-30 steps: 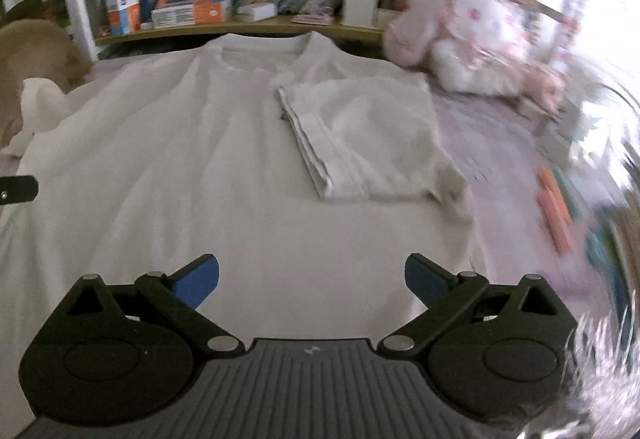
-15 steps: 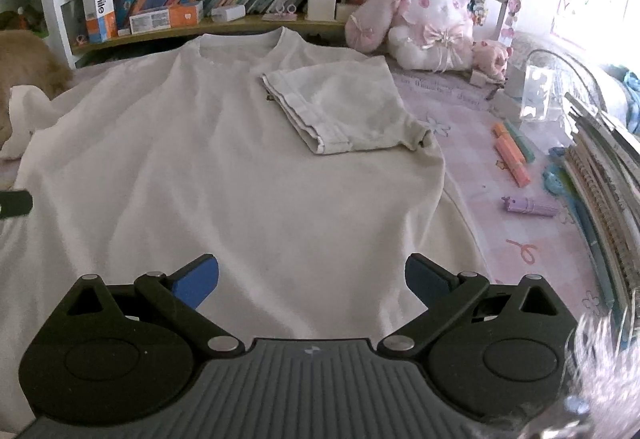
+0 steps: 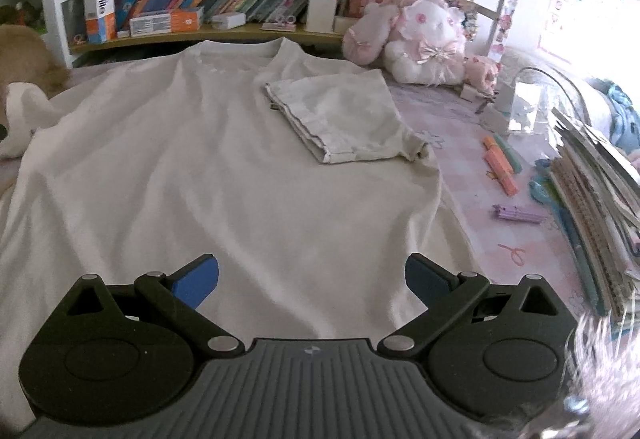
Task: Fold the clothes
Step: 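Grasp the shirt side edge with the left gripper and fold it inward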
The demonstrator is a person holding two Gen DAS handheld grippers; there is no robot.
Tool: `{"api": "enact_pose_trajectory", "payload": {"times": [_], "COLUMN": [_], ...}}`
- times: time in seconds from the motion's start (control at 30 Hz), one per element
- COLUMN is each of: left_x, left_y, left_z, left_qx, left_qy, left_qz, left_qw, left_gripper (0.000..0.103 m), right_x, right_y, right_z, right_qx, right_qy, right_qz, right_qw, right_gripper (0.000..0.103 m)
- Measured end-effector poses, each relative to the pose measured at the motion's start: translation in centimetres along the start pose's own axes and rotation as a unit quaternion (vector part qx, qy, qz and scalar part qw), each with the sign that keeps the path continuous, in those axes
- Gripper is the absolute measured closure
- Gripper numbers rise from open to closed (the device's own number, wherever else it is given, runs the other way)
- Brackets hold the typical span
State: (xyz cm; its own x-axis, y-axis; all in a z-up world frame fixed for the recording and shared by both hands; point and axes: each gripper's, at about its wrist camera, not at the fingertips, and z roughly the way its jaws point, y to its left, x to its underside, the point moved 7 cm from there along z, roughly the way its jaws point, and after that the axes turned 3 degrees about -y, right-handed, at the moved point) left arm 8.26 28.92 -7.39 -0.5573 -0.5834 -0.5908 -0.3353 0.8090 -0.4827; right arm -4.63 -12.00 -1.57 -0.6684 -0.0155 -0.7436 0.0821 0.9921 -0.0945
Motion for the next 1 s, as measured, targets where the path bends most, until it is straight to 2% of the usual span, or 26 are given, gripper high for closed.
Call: {"api": "enact_pose_trajectory", "payload": {"times": [0.03, 0.1, 0.2, 0.27, 0.33, 0.4, 0.47, 0.5, 0.57, 0.7, 0.87, 0.93, 1.0], "left_x": [-0.3, -0.8, -1.7, -1.9, -2.1, -2.0, -1.7, -1.6, -1.6, -3.5, -5.0, -4.2, -2.0], "left_y": [0.6, 1.6, 2.3, 2.6, 2.8, 3.1, 3.4, 3.6, 3.7, 0.2, -8.0, -12.3, -17.0], "left_z": [0.5, 1.6, 2.8, 3.3, 3.7, 3.9, 4.1, 4.2, 4.1, 2.1, 1.5, 1.6, 1.9], "left_qx": [0.007, 0.022, 0.035, 0.03, 0.023, 0.014, 0.007, 0.008, 0.014, 0.047, 0.081, 0.1, 0.112], "left_qy": [0.005, 0.012, 0.012, 0.016, 0.019, 0.019, 0.022, 0.024, 0.024, -0.018, -0.039, -0.028, -0.008], "left_qz": [-0.031, -0.093, -0.164, -0.194, -0.222, -0.243, -0.258, -0.268, -0.277, -0.215, -0.099, -0.024, 0.087], "left_qw": [0.9995, 0.9953, 0.9858, 0.9803, 0.9745, 0.9698, 0.9658, 0.9632, 0.9605, 0.9754, 0.991, 0.9942, 0.9899], "left_gripper": [0.035, 0.044, 0.045, 0.05, 0.066, 0.072, 0.084, 0.096, 0.099, 0.099, 0.099, 0.099, 0.099], "right_x": [0.0, 0.1, 0.3, 0.4, 0.4, 0.5, 0.5, 0.6, 0.6, 0.5, -0.1, -0.4, -0.5], "right_y": [-0.1, -0.3, -0.1, 0.1, 0.2, 0.1, -0.1, -0.2, -0.5, -1.1, -2.8, -3.6, -4.4], "right_z": [0.0, -0.1, -0.2, -0.3, -0.4, -0.5, -0.3, -0.1, 0.2, 1.1, 2.5, 3.0, 3.7], "right_qx": [0.004, 0.013, 0.019, 0.021, 0.023, 0.025, 0.025, 0.024, 0.021, 0.007, -0.015, -0.023, -0.032], "right_qy": [0.001, 0.002, 0.004, 0.006, 0.007, 0.008, 0.012, 0.015, 0.019, 0.022, 0.019, 0.017, 0.021], "right_qz": [0.003, 0.006, 0.004, 0.0, -0.005, -0.006, -0.004, -0.002, -0.001, -0.007, -0.01, -0.01, -0.01], "right_qw": [1.0, 1.0, 1.0, 1.0, 1.0, 1.0, 1.0, 1.0, 1.0, 1.0, 1.0, 1.0, 0.999], "right_gripper": [0.002, 0.002, 0.002, 0.002, 0.002, 0.002, 0.002, 0.002, 0.002, 0.002, 0.002, 0.002, 0.002]}}
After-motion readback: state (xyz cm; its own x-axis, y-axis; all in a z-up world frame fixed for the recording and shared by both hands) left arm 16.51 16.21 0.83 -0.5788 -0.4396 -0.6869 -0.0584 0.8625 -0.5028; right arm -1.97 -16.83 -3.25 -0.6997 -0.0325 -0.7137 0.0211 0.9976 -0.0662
